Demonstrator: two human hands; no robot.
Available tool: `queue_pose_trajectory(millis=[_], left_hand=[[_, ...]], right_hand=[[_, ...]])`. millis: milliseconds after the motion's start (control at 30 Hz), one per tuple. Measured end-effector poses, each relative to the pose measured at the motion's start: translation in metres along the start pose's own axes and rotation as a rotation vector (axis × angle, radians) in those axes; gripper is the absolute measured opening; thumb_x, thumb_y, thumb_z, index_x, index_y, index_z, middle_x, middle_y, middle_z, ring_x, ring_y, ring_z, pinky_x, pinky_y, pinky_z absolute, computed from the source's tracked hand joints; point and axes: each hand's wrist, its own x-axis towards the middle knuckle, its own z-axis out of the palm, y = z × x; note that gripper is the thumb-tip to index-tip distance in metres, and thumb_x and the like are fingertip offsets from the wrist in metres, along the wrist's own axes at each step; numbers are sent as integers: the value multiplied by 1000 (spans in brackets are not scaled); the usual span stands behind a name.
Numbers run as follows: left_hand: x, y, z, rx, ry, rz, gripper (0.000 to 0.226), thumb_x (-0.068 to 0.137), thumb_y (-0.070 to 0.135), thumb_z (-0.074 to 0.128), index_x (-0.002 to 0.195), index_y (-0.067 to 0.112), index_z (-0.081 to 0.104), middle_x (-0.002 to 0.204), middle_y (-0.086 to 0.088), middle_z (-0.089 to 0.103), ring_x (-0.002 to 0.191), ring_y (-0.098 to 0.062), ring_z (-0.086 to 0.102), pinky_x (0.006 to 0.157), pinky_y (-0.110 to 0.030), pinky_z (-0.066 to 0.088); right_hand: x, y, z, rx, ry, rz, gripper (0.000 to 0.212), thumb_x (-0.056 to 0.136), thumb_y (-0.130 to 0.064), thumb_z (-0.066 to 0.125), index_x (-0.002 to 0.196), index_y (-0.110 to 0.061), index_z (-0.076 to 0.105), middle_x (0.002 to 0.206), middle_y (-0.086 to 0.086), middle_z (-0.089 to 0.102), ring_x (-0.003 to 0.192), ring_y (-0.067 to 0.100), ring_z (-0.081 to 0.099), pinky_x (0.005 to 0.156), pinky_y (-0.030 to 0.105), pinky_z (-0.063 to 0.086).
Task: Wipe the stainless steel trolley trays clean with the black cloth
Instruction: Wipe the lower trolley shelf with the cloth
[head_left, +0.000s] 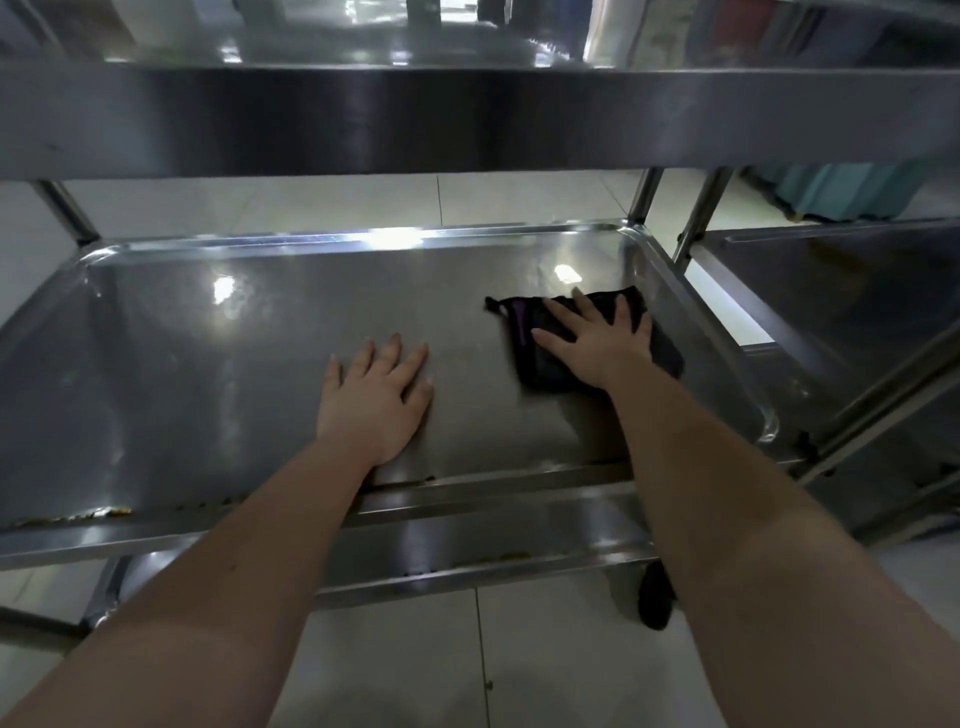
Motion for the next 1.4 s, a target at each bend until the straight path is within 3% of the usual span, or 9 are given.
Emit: queue_pose_trajectory(millis=[100, 200, 433, 700, 800, 967, 1100, 1233, 1400], left_hand=[[0, 4, -1, 1, -11, 5, 55, 101, 54, 18, 154, 43, 6, 165, 8, 3, 151, -24, 3, 119, -53, 1], [0, 4, -1, 12, -16, 5, 55, 101, 53, 18, 154, 43, 5, 165, 9, 2, 151, -24, 2, 119, -54, 0], [-2, 2, -2, 1, -15, -18, 55, 101, 54, 18, 154, 42, 6, 165, 10, 2, 151, -22, 2, 119, -54, 1], [-6, 7, -4, -35, 2, -10, 55, 101, 54, 20, 154, 42, 11, 165, 7, 7, 151, -24, 6, 119, -56, 1], [-7, 9, -4, -30, -6, -13, 55, 101, 53, 19, 154, 43, 10, 165, 8, 6, 151, -24, 4, 119, -56, 1], [-8, 5, -7, -38, -20, -25, 54, 102, 51, 19, 154, 43, 10, 164, 9, 5, 151, -22, 4, 119, -55, 1], [-11, 2, -7, -42, 0, 12, 54, 102, 51, 19, 154, 41, 13, 164, 7, 8, 150, -24, 7, 119, -55, 5], [-9, 4, -4, -43, 5, 3, 54, 101, 52, 18, 154, 41, 13, 164, 7, 8, 150, -24, 7, 119, -56, 4], [-6, 7, 1, -27, 4, -22, 55, 100, 54, 17, 154, 42, 12, 165, 7, 6, 151, -25, 5, 118, -56, 1]], right_hand=[[-5, 56, -8, 20, 22, 115, 69, 85, -83, 19, 148, -57, 5, 164, -15, -2, 149, 38, -7, 115, 64, -7], [-3, 51, -10, 30, 24, 216, 73, 83, -85, 16, 149, -56, 2, 164, -14, -2, 148, 39, -10, 113, 67, -7], [-28, -85, 23, -24, 9, -208, 72, 78, -89, 12, 144, -63, 0, 163, -17, -2, 148, 38, -12, 107, 69, -15], [-75, 82, -3, 21, -18, 196, 74, 79, -89, 15, 146, -62, -1, 163, -17, -6, 149, 34, -11, 114, 65, -8], [-85, 44, 4, 41, -10, 255, 76, 76, -91, 12, 144, -62, -6, 162, -18, -11, 147, 42, -15, 110, 71, -9], [-109, -63, 32, 22, -6, -21, 80, 67, -94, 1, 141, -65, -9, 162, -17, -10, 145, 45, -17, 106, 73, -13], [-111, -11, 24, -18, -3, -45, 64, 81, -86, 9, 139, -68, -11, 161, -22, -10, 148, 36, -16, 110, 70, -9], [-106, 69, 7, 28, -53, 223, 58, 90, -77, 18, 138, -68, -12, 161, -23, -14, 148, 35, -17, 111, 69, -8], [-107, 14, 18, 9, -53, 186, 64, 79, -88, 8, 134, -70, -17, 160, -19, -19, 144, 47, -19, 104, 75, -12]])
